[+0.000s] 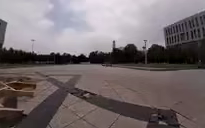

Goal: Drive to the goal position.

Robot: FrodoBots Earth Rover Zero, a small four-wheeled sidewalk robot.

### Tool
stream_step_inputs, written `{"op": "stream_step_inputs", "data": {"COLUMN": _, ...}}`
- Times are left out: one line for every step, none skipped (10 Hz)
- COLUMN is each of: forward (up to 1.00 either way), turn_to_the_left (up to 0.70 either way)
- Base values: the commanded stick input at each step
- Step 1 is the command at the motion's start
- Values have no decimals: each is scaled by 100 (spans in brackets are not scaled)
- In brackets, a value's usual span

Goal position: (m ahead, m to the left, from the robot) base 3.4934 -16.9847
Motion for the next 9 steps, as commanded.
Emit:
{"op": "stream_step_inputs", "data": {"forward": 60, "turn_to_the_left": 0}}
{"op": "stream_step_inputs", "data": {"forward": 63, "turn_to_the_left": 0}}
{"op": "stream_step_inputs", "data": {"forward": 60, "turn_to_the_left": -8}}
{"op": "stream_step_inputs", "data": {"forward": 57, "turn_to_the_left": -14}}
{"op": "stream_step_inputs", "data": {"forward": 57, "turn_to_the_left": -14}}
{"op": "stream_step_inputs", "data": {"forward": 57, "turn_to_the_left": -14}}
{"op": "stream_step_inputs", "data": {"forward": 57, "turn_to_the_left": -14}}
{"op": "stream_step_inputs", "data": {"forward": 57, "turn_to_the_left": -14}}
{"op": "stream_step_inputs", "data": {"forward": 56, "turn_to_the_left": -14}}
